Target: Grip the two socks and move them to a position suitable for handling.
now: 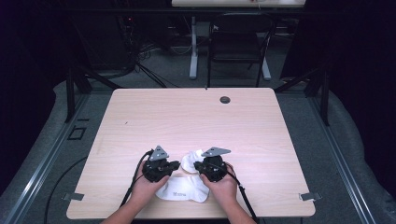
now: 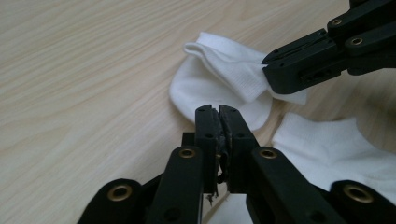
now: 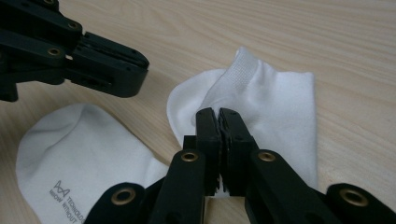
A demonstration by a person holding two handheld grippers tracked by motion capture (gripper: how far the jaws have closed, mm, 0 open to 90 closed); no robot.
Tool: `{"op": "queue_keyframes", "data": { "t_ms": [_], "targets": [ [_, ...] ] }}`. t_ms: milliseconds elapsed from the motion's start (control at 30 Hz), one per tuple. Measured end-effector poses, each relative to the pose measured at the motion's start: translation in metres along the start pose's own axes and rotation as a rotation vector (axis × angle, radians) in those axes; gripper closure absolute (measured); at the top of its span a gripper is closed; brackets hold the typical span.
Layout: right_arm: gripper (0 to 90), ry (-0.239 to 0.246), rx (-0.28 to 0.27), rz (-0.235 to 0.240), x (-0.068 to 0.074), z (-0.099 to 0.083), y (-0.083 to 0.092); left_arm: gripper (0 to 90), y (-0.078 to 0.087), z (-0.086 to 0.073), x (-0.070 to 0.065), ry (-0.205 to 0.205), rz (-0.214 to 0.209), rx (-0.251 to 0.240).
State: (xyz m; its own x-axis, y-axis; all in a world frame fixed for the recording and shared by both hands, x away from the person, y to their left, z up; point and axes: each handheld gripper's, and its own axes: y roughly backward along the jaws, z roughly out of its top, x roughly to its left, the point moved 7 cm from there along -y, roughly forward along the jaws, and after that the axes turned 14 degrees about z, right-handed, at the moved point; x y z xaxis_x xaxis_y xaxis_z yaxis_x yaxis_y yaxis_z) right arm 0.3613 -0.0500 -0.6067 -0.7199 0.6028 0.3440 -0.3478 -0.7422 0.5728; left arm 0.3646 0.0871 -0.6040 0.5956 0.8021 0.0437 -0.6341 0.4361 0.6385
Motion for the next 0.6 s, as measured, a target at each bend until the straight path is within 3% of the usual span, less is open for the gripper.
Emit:
{"op": "queue_keyframes", "data": {
  "t_ms": [167, 400, 533, 600],
  "targets": [
    [87.6, -0.004, -0.014, -0.005, 0.000, 0.001, 0.001, 89.7, -0.013, 0.003, -0.010, -0.024, 0.013, 0.019],
    [87.6, -0.002, -0.029, 0.000, 0.000, 0.004, 0.005, 89.7, -0.025, -0.001, -0.008, -0.019, 0.025, 0.064],
    [87.6, -0.005, -0.045, 0.003, 0.001, 0.005, 0.008, 89.7, -0.028, -0.007, -0.005, -0.037, 0.031, 0.091],
    [87.6, -0.002, -0.044, 0.002, 0.000, 0.006, 0.010, 89.2, -0.027, -0.007, -0.004, -0.029, 0.032, 0.085]
  ]
}}
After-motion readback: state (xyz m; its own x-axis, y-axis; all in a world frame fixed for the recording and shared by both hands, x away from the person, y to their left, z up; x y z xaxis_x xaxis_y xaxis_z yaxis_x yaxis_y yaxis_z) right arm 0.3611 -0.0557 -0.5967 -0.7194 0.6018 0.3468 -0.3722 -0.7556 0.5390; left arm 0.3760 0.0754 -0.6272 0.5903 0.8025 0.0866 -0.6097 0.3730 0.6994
